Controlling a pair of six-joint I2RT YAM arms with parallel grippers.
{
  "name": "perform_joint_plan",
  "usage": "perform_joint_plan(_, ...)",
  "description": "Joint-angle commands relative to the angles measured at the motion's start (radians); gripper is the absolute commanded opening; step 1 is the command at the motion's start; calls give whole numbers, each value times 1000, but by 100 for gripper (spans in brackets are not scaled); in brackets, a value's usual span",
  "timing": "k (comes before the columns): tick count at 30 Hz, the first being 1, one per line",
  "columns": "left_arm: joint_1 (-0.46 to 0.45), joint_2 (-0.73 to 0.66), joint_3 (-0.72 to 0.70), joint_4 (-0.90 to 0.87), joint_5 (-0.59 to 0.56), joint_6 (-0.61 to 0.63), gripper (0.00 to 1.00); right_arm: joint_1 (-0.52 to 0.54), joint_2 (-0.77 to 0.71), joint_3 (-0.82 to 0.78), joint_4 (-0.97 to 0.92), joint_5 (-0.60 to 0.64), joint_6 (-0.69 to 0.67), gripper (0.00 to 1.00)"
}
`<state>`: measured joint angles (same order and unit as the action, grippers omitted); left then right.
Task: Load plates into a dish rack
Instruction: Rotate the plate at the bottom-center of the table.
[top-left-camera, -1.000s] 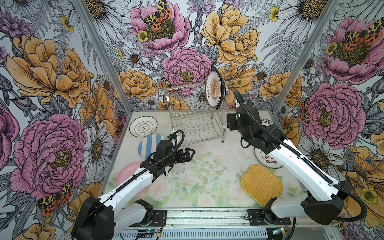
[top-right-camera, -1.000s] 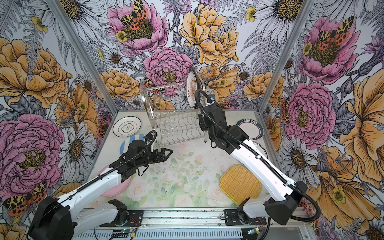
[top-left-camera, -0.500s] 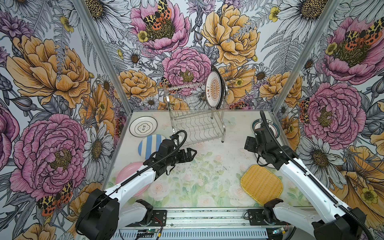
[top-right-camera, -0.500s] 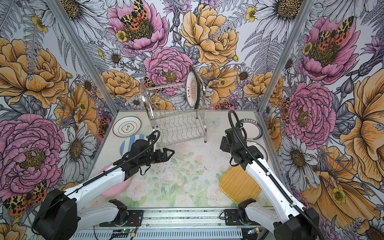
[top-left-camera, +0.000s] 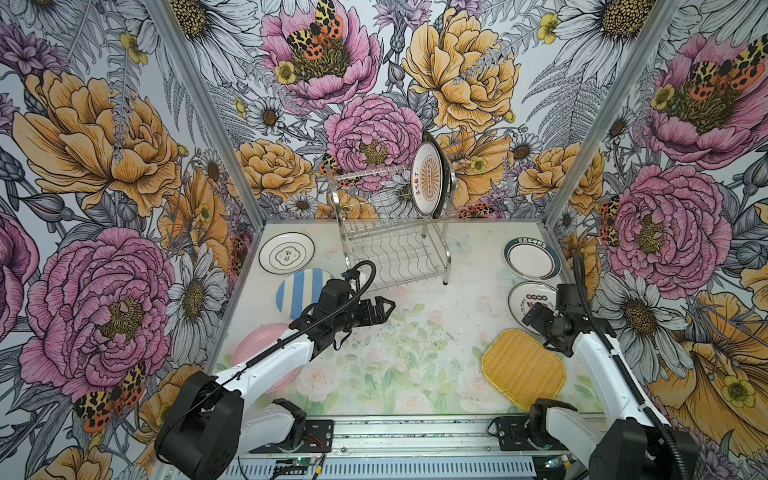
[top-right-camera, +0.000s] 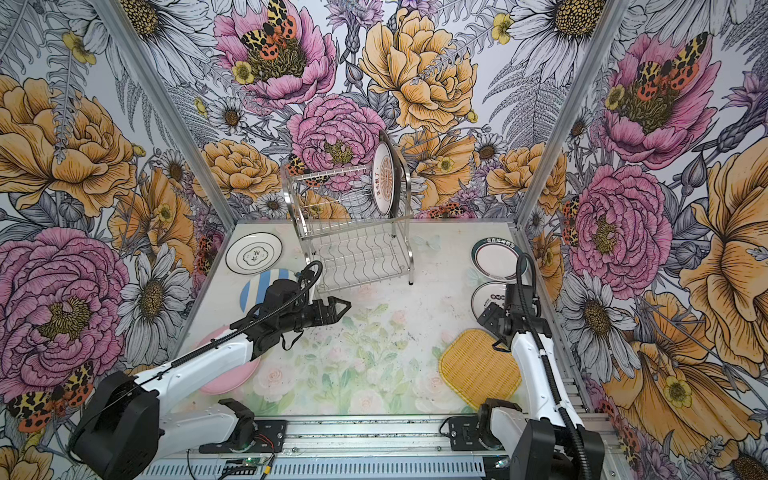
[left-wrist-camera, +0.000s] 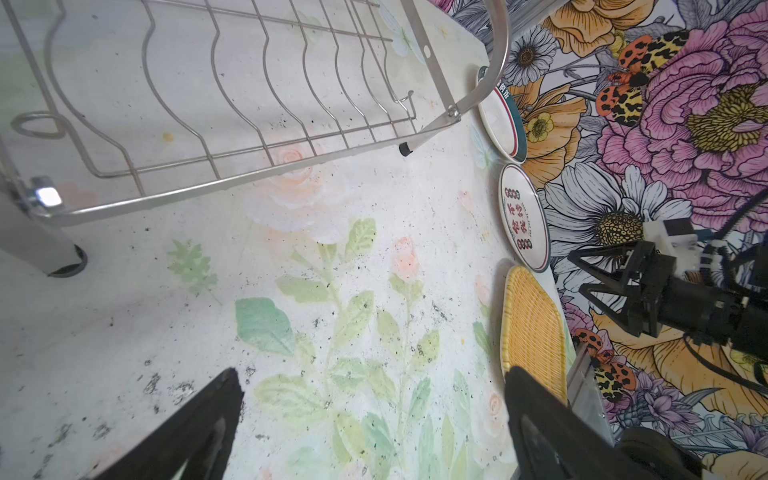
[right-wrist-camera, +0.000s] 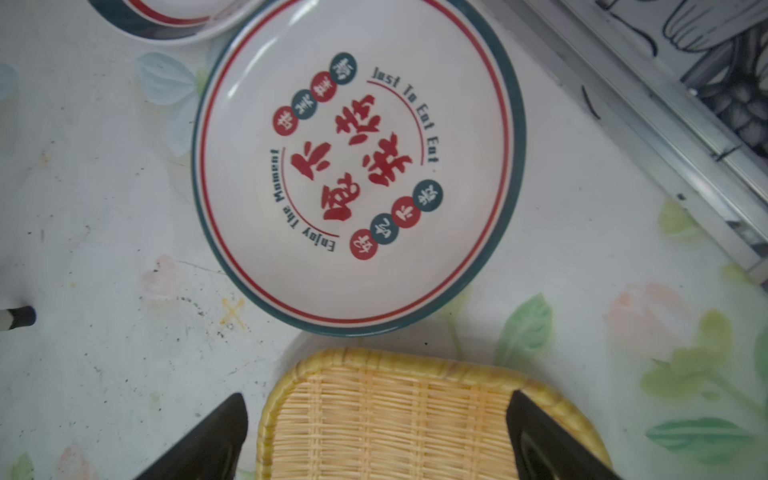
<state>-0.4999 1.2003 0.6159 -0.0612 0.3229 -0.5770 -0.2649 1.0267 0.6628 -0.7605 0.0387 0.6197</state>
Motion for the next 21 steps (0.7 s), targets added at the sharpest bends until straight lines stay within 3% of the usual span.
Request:
perform_joint_plan(1,-5,5,-10,31,22,-2,99,-84,-35,-35,-3,-45,46,99)
perform_joint_plan(12,1,21,14,9,35,14,99,-423,1,-72,7,-128,11,99)
perform_joint_plan(21,0,52,31,17,42,16,99,-461,41,-104,35,-180,52,99)
